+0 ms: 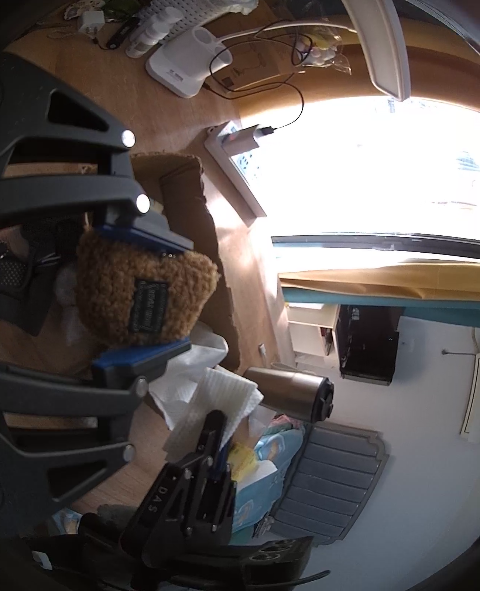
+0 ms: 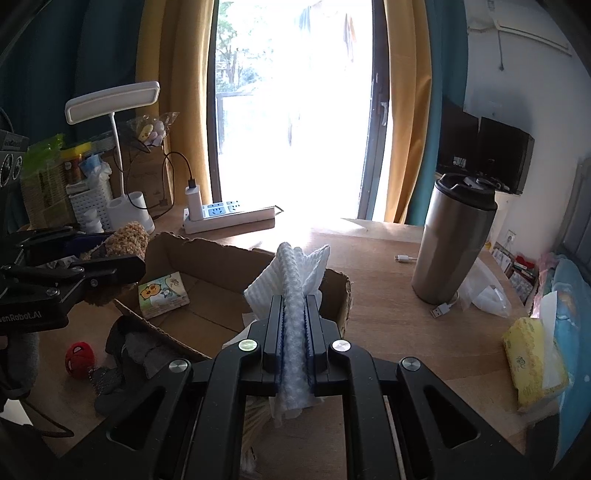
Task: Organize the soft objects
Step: 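Carry the plush pouch and white wipe over the cardboard box with both grippers, then release the plush pouch and white wipe into the box with both grippers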
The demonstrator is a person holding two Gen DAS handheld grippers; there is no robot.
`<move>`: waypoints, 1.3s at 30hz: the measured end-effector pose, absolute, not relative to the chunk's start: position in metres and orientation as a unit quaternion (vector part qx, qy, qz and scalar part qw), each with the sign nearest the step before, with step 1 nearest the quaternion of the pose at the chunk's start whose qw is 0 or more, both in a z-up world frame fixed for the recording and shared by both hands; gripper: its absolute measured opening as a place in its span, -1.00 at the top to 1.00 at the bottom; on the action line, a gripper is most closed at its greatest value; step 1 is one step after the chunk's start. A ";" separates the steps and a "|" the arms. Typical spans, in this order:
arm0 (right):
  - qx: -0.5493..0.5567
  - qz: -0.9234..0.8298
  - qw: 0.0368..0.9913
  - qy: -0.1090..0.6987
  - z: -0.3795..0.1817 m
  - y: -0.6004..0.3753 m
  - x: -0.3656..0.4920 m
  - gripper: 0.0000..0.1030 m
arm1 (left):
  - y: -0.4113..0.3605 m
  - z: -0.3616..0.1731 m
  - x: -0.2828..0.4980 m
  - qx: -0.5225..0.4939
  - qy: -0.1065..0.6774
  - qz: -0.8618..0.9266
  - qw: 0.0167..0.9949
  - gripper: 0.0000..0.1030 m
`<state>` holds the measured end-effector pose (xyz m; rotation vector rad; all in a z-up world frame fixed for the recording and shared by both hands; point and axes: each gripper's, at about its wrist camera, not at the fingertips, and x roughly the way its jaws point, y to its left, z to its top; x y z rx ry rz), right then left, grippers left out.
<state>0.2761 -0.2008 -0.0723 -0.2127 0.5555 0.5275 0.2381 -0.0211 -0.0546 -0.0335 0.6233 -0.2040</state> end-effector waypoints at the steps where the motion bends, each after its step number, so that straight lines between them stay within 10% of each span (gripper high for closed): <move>1: -0.104 0.257 0.922 0.271 -0.073 -0.200 0.278 0.79 | -0.022 -0.056 0.242 -0.017 0.307 -0.101 0.946 0.09; 39: -0.096 0.263 0.899 0.336 -0.121 -0.180 0.330 0.58 | -0.034 -0.115 0.309 -0.036 0.388 -0.106 0.915 0.00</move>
